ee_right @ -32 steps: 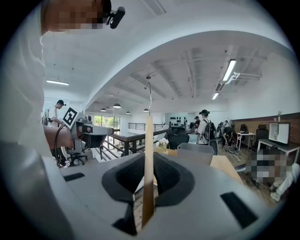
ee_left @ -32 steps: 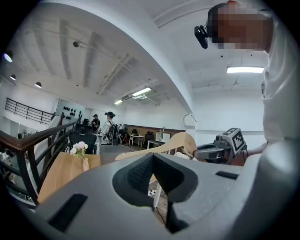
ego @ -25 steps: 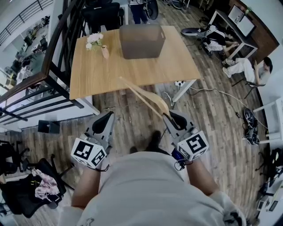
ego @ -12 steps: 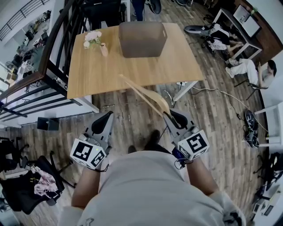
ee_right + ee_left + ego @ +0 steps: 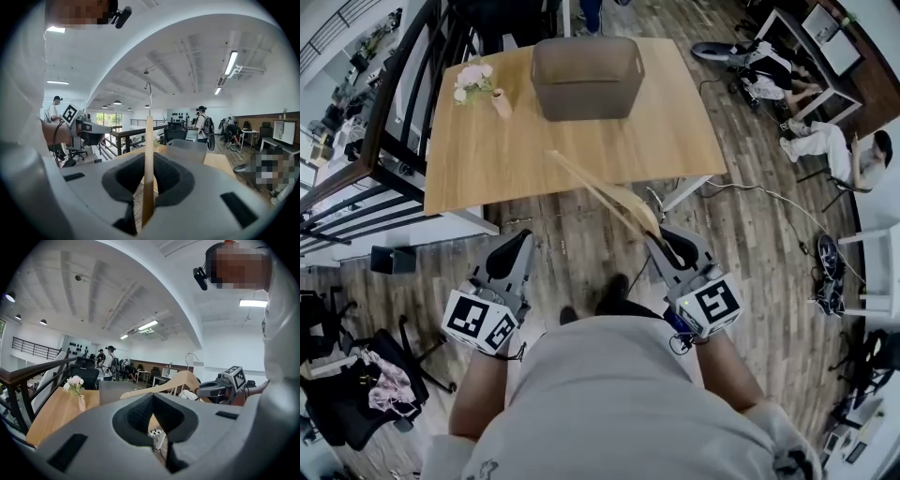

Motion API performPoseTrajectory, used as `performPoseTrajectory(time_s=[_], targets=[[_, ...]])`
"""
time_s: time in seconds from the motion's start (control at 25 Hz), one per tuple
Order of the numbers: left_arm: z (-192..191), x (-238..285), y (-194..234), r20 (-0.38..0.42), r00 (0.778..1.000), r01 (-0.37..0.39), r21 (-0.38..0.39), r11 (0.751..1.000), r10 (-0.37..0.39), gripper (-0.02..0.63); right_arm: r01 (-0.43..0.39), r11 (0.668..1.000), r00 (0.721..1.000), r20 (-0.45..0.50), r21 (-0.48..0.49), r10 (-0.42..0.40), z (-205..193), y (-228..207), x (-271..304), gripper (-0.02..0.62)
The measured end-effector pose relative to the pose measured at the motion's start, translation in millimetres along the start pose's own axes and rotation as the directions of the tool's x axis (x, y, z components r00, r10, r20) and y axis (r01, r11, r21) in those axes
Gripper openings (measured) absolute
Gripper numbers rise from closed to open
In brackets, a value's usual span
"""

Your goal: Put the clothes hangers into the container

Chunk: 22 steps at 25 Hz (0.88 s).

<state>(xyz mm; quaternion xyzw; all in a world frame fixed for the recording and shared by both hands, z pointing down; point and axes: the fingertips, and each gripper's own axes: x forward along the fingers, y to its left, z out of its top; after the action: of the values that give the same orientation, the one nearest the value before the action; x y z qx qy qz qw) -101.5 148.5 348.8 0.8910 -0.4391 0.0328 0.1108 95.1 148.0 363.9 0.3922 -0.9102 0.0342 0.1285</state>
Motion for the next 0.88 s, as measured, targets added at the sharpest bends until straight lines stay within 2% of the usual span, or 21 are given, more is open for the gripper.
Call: performPoseTrajectory(time_s=[0.4,0.6,0.88], targets=[[3.4,87.9,-21.7,-0.028,0.999,-0.014,0.025,1.000,0.014,0.006,-0.042,0.999,0.999,-0.017,-0.013,0.042,-13.8,-77.6,-2.6,0.060],[3.7,112.1,-34.4,-0.041,0.999,-0.022,0.030,0.999,0.023,0.006,-0.078,0.997,0.997,-0.020,-0.024,0.078,-19.4,-95.8,-3.1,0.060],[-0.2,126.7,-35.0,-0.054,0.998,-0.021,0.028,0.999,0.022,0.006,-0.069,0.998,0.997,-0.023,0.001,0.069,-27.7,-110.1,-1.1,0.060]])
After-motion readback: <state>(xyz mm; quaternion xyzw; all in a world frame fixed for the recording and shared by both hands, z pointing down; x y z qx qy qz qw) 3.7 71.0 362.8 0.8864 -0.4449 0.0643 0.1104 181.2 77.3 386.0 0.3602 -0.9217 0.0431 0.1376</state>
